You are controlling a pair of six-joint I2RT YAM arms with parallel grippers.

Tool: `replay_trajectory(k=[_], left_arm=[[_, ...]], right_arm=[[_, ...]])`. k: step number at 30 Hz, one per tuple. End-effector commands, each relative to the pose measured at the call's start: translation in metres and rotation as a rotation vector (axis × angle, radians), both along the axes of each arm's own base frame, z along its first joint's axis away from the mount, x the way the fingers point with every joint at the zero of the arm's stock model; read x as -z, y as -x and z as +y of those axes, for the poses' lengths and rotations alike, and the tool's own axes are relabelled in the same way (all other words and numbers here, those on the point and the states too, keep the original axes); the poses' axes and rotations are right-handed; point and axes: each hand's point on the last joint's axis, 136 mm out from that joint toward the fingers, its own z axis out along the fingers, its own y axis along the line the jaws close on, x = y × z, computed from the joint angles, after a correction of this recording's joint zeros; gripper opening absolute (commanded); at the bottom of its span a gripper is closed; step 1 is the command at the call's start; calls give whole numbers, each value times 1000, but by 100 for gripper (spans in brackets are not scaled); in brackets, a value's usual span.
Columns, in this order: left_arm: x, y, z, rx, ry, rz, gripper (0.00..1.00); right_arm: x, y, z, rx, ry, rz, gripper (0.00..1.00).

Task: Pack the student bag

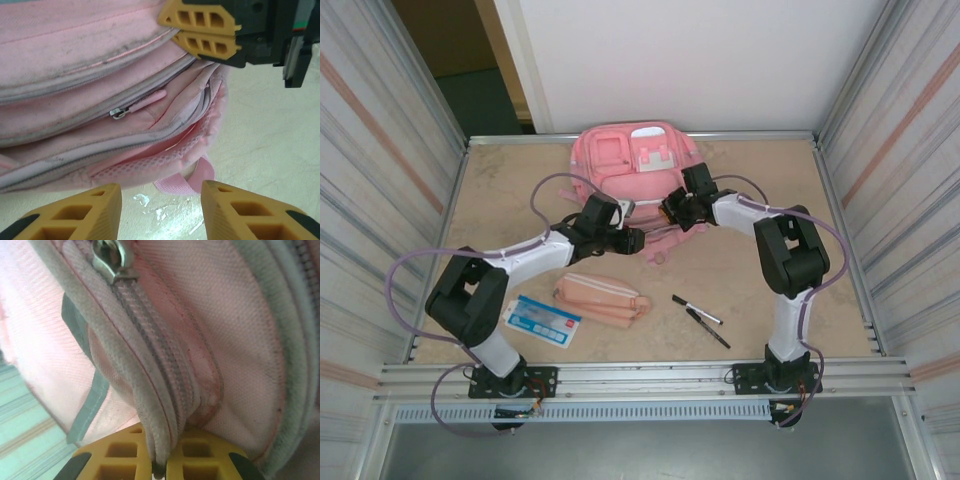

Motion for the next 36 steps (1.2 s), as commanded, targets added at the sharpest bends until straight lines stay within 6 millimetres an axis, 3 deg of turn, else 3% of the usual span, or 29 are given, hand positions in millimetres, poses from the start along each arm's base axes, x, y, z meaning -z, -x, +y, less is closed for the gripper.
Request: replay_trajectory(k=[1,5,8,12,18,24,28,32,36], left_arm=[[-27,-5,8,-63,18,-30,46],[-40,-17,10,-110,31,-56,46],[-43,-30,15,-154,41,-50,46],[-45,-39,20,-189,43,-80,46],[-40,-36,16,-205,70,-26,46],[-25,-32,12,-347,110,77,48],[-18,-31,4,-436,107,55,51],[-13,-39,15,-550,92,59,51],[-7,-48,36,-654,-2,3,51]], right_arm=[[-71,-12,14,22,-88,-139,3],[-117,-18,27,26,-191,-174,2],[-133,-20,32,43,-247,-178,1],[-142,-22,38,53,-299,-165,0],[-155,-22,41,56,-331,-165,0],[-153,-18,42,63,-304,-177,0],[-155,-11,49,46,-307,-184,0],[-159,-3,53,44,-296,-200,0],[-180,10,57,16,-277,-258,0]])
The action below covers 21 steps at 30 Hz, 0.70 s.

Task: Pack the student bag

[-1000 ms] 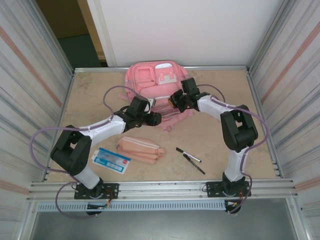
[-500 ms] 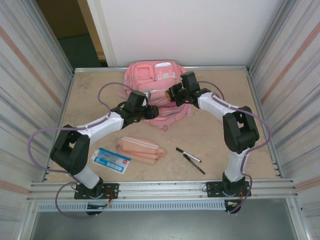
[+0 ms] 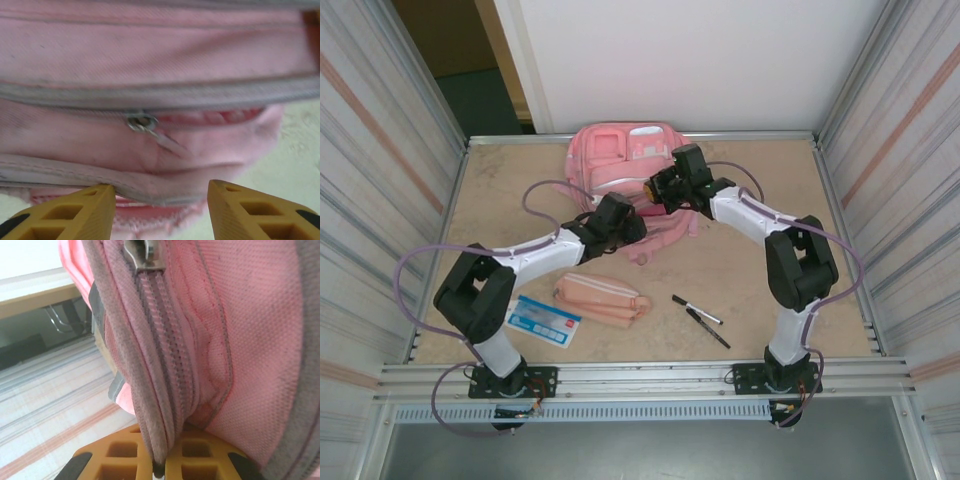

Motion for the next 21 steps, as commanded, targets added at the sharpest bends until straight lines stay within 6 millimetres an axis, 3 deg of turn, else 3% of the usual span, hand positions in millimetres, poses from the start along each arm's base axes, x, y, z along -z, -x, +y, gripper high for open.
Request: replay_trajectory(k=[1,5,8,14,21], left_arm=[[-6,-19,27,-164,-95,-52,51],[-11,-24,32,-162,-134,-92,49],[-10,-27,33,-152,-114,-86,46],[-21,-27,35,-93,-127,-130,26],[-44,-15,33,64,-126,-182,26]], right_arm=[[-87,14,12,-50,-78,-206,0],[-103,22,12,-71,-62,-249,0],[-104,26,12,-81,-62,-250,0],[-89,27,14,-103,-49,-222,0],[-58,25,16,-140,-34,-155,0]])
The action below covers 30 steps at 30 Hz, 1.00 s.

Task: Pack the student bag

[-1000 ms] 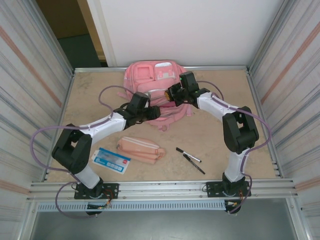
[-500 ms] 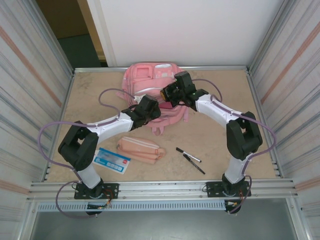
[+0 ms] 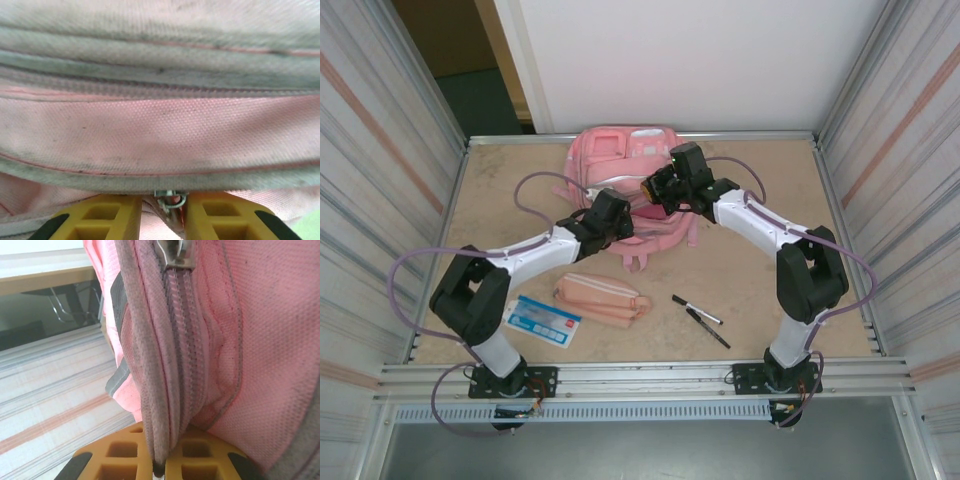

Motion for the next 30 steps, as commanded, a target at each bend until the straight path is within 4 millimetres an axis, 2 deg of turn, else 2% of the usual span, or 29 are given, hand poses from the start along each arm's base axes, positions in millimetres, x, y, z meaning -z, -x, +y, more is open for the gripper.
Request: replay_trajectory(k=[1,5,10,15,19,22,24,27,30], left_arm=[[-29,-4,12,57,-8,-85,25],[-23,-3,13,113,19,-40,10],[-13,0,11,155,-12,-5,1],[-18,-1,20,178,-82,-30,0],[-25,-6,46,184,-168,-85,0],[-20,-10,67,202,-281,-106,0],[-14,-9,75,224,-295,-84,0],[-14,-2,68,300,-269,-75,0],[-11,5,53,382,-215,-80,0]], right_arm=[[-27,6,13,-101,-55,-86,0],[-20,8,18,-126,-59,-69,0],[-15,9,19,-133,-59,-57,0],[-15,6,15,-141,-45,-68,0],[-3,1,4,-173,-15,-37,0],[9,0,-4,-195,-7,-15,0],[15,-2,-12,-219,49,-20,0],[27,-13,-30,-261,123,-8,0],[40,-22,-51,-237,120,36,0]])
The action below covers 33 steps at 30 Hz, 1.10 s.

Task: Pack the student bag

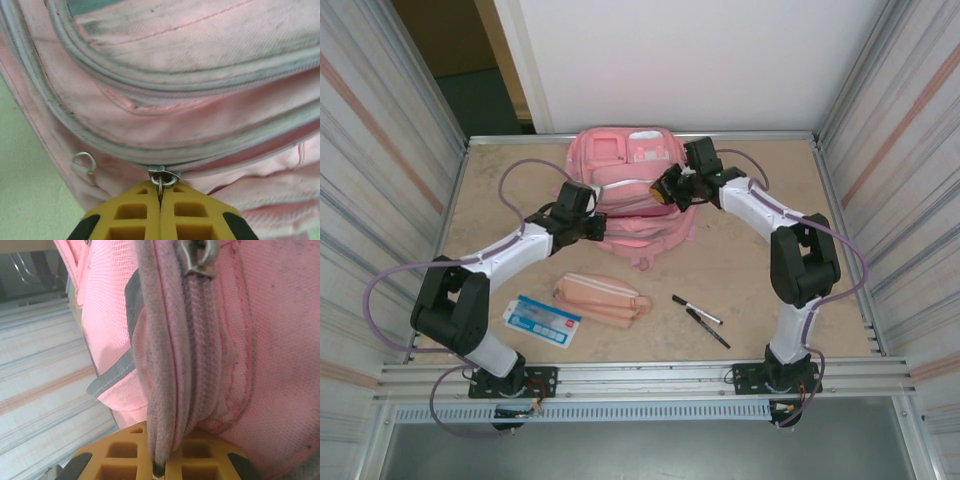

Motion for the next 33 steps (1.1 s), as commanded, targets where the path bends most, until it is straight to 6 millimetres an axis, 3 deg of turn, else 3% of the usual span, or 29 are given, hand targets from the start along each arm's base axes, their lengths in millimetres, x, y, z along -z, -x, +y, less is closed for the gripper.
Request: replay_trajectory(k=[1,2,6,9,11,13,18,22,25,29,33], left_arm=[[-14,7,-8,88,32,-33,0],[-15,8,-13,87,60,-24,0],[-23,18,-68,184,153,-52,0],[-31,21,-101,230,245,-19,0],[-36,19,-114,236,313,-9,0],[-42,15,-123,229,357,-11,0],[-43,11,-145,242,372,-4,0],[-36,6,-155,251,376,18,0],[-33,10,-162,269,380,28,0],[-37,16,-171,306,393,21,0],[-39,24,-174,334,394,23,0]], right_arm=[[8,-9,-26,-46,50,-13,0],[9,-12,-30,-44,58,-23,0],[12,-38,-42,-15,31,-62,4],[11,-52,-56,32,43,-62,26],[11,-46,-63,68,39,-19,37],[16,-29,-83,171,98,52,47],[13,11,-114,268,222,73,55],[12,39,-104,279,149,114,56],[14,52,-83,281,78,125,56],[25,59,-52,232,59,158,54],[33,51,-25,189,21,148,48]])
